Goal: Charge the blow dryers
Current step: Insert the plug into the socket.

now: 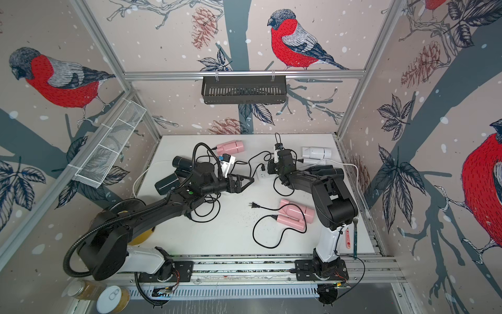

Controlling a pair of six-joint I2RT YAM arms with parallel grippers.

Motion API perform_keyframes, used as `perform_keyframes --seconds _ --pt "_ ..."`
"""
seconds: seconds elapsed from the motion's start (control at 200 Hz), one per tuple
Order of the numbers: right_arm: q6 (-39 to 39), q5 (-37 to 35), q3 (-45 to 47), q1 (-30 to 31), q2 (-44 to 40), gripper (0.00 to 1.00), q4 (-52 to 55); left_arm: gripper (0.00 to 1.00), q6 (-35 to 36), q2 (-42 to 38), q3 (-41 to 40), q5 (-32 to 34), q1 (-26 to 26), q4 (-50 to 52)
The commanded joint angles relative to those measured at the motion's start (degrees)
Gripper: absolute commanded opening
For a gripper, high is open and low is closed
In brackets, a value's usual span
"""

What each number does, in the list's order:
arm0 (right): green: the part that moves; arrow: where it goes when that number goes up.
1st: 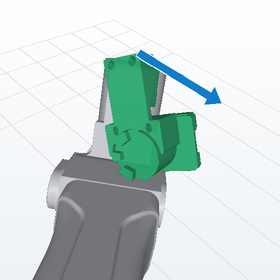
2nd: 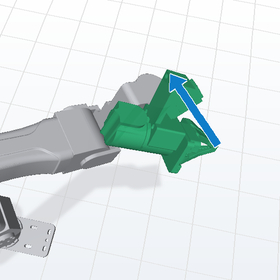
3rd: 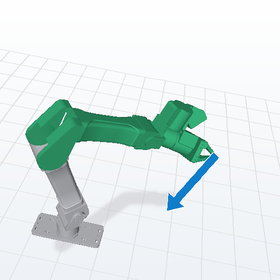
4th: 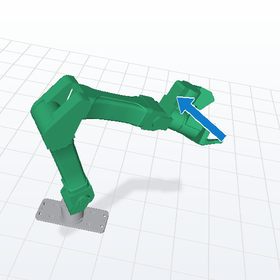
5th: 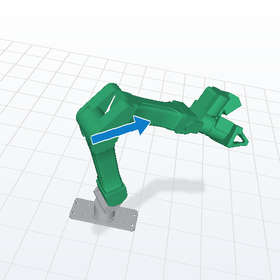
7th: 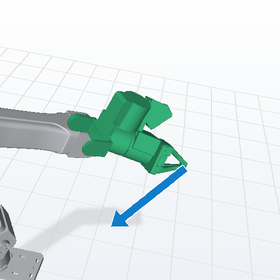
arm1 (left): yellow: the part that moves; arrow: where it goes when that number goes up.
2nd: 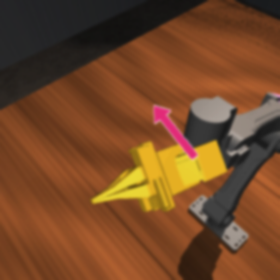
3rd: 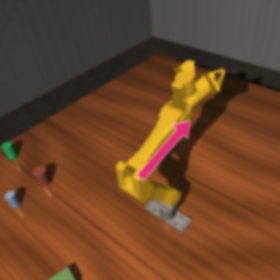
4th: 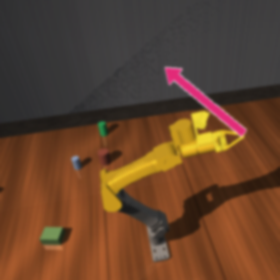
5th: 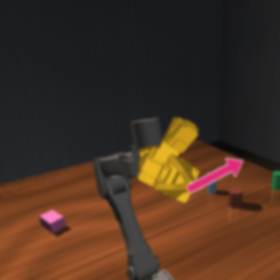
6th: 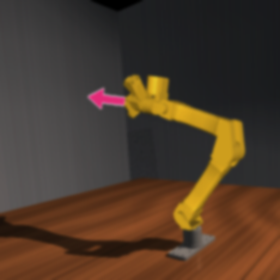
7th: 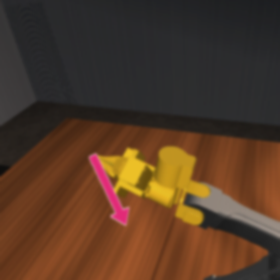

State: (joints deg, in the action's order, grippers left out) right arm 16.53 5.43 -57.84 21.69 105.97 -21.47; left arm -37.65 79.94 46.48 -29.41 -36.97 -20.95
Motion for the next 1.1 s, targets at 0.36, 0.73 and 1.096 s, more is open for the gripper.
perform_keyframes --seconds 0.36,0.73,1.096 --pt "0.27 -2.69 -1.89 2.03 5.12 0.07 -2.43 1.0 -1.69 -0.05 -1.36 -1.57 0.06 -6.26" --pt "-0.12 -5.0 -1.59 1.77 4.46 0.07 -3.32 1.0 -1.54 -0.22 -1.35 -1.67 0.04 -6.22" --pt "0.25 -3.58 -2.61 0.74 3.94 0.07 -3.72 1.0 -1.38 0.03 -1.65 -1.61 0.02 -6.26"
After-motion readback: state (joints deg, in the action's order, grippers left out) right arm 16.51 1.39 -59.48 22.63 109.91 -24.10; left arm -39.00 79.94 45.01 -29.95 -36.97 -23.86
